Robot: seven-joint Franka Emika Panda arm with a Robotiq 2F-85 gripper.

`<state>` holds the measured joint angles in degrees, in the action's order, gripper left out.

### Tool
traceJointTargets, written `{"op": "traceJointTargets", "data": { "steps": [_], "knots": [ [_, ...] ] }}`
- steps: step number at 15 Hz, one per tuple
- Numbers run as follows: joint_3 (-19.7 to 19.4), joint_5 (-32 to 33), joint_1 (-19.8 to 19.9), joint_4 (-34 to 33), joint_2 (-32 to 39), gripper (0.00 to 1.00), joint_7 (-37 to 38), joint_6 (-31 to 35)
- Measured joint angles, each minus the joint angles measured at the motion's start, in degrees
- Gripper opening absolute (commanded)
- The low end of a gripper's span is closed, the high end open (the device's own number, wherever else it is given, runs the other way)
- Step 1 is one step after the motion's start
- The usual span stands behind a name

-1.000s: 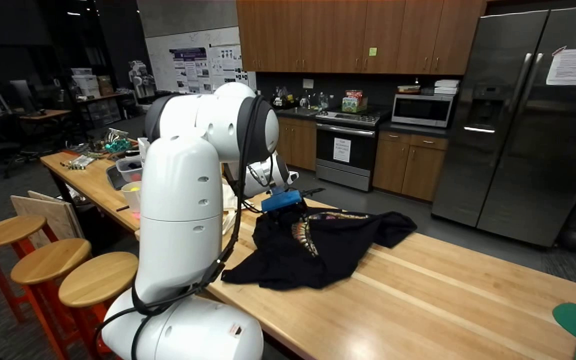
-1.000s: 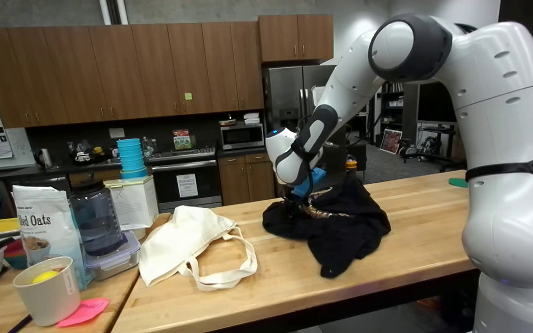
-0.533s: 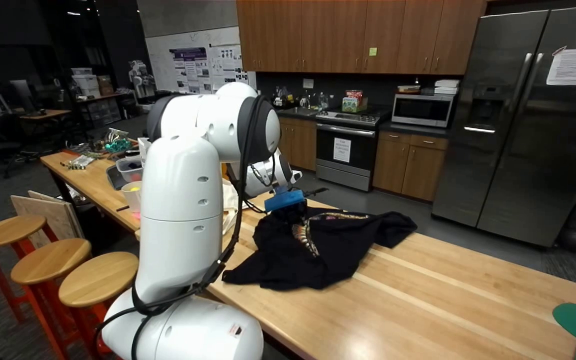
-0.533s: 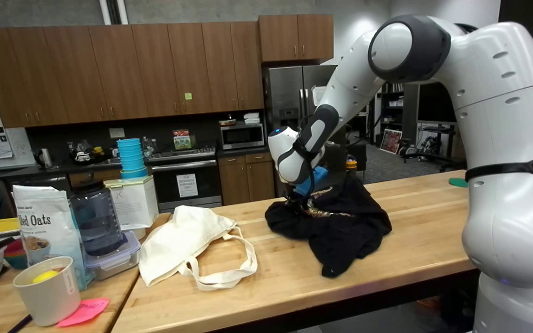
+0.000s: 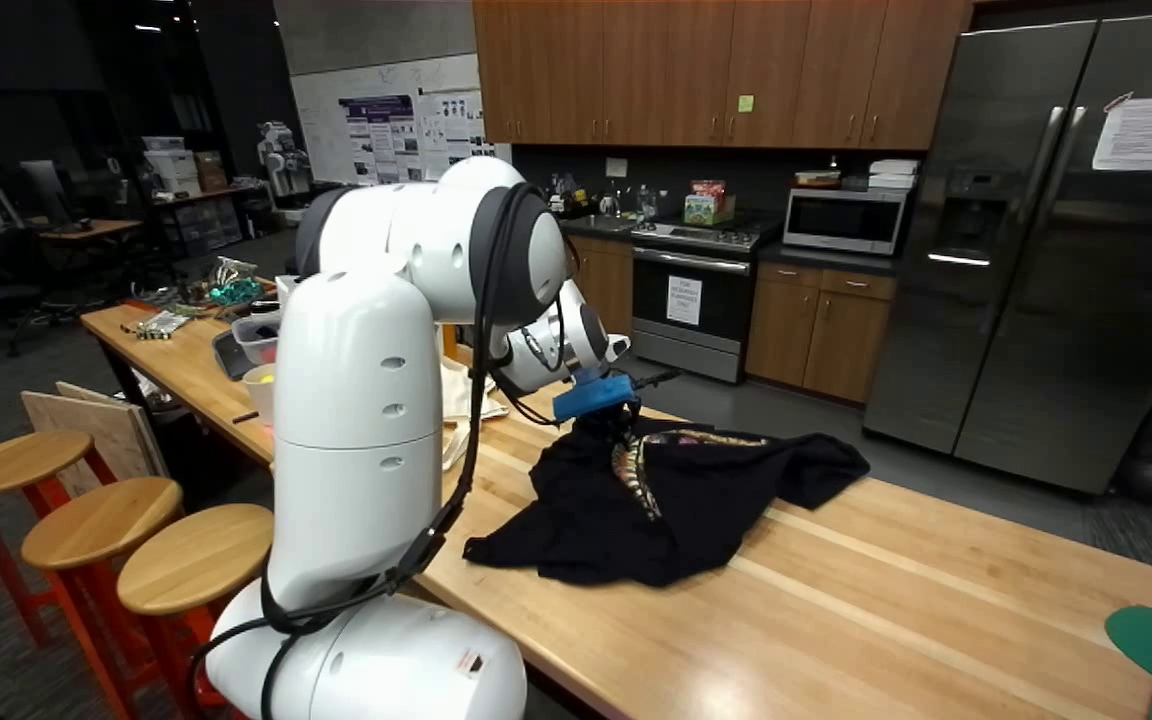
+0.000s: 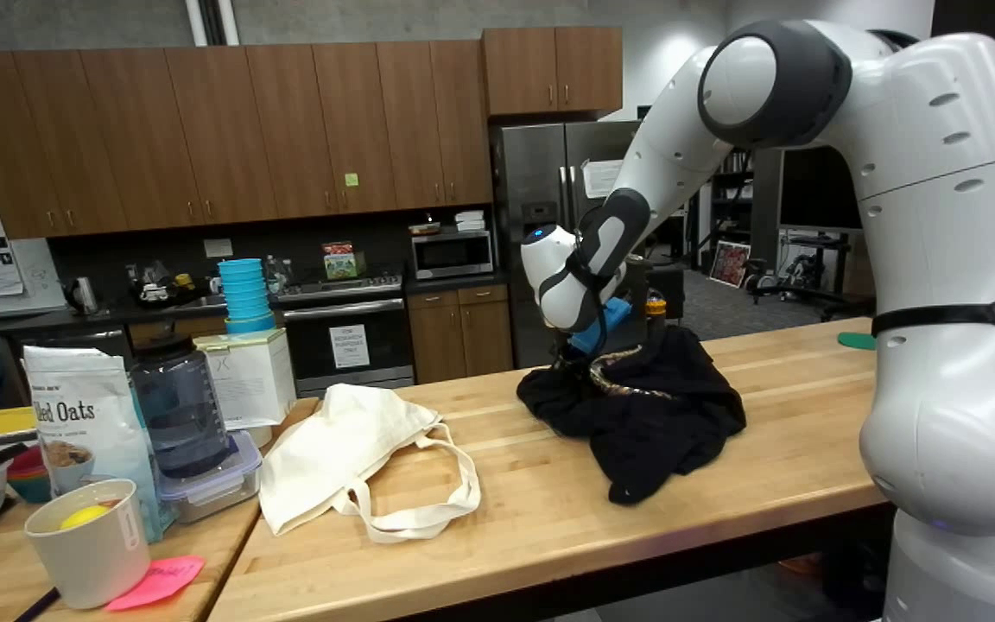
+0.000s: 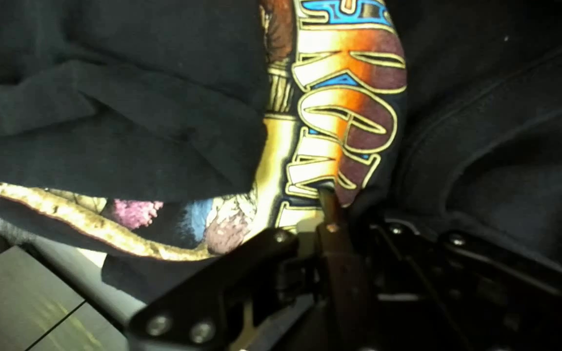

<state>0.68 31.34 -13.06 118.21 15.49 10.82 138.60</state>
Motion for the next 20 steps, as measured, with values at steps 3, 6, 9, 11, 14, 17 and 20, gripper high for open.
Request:
{"op": "traceJointTargets", "data": {
  "steps": [3,6,9,11,14,17,20],
  "knots": [
    [-0.83,0.26,1.61,2.04,-3.51,0.03,0.13,0.73],
    [-1.17,0.26,3.95,5.29,-8.72,0.03,-0.02,0.92],
    [-1.23,0.26,6.59,8.80,-14.13,0.03,-0.07,0.98],
    [-1.28,0.26,8.40,10.92,-17.16,0.03,-0.07,1.23],
    [-1.64,0.24,11.30,13.91,-21.01,0.03,-0.15,2.06],
    [-2.64,0.17,14.33,16.71,-24.30,0.03,-1.13,3.42],
    [-4.12,0.16,17.36,18.85,-27.07,0.03,-2.92,4.71]
  ]
}}
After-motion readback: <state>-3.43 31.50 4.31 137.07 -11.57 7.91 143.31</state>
